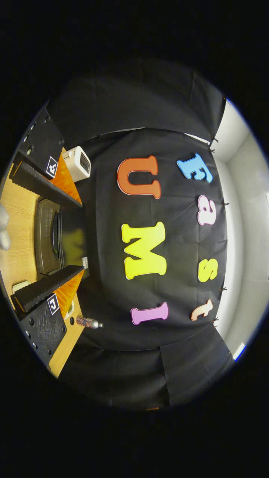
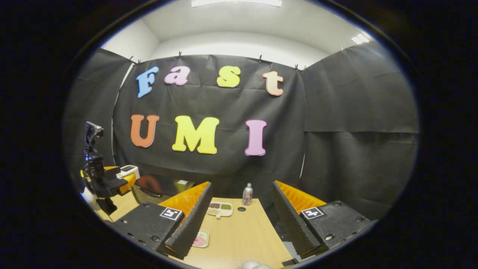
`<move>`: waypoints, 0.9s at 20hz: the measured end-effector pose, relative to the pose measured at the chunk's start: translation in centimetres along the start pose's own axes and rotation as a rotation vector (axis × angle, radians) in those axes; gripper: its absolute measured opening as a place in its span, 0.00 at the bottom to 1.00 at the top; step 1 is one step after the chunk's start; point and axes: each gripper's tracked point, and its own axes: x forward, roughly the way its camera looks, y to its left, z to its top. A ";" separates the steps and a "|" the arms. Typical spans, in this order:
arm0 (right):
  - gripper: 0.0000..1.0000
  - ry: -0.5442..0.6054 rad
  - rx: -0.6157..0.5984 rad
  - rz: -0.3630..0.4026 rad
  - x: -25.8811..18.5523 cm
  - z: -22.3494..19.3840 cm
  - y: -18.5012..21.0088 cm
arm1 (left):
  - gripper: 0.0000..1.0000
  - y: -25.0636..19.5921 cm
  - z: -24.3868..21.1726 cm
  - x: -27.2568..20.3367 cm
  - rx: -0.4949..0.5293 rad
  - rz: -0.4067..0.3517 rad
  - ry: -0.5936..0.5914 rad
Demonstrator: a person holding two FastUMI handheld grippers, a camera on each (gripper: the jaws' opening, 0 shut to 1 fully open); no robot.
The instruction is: Open the electric oven with the left hand, put the food in, and close the electric oven.
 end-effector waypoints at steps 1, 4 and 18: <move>1.00 0.009 -0.002 -0.011 -0.2 -0.2 -0.4 | 0.96 -0.1 -1.0 1.3 -0.007 -0.001 0.012; 0.96 0.032 -0.013 -0.041 -0.6 -0.7 -1.3 | 0.97 -0.2 -4.3 4.9 0.003 -0.006 0.061; 1.00 0.099 -0.032 -0.064 0.9 -2.3 -1.3 | 0.96 -0.8 -12.8 11.6 0.011 -0.052 0.202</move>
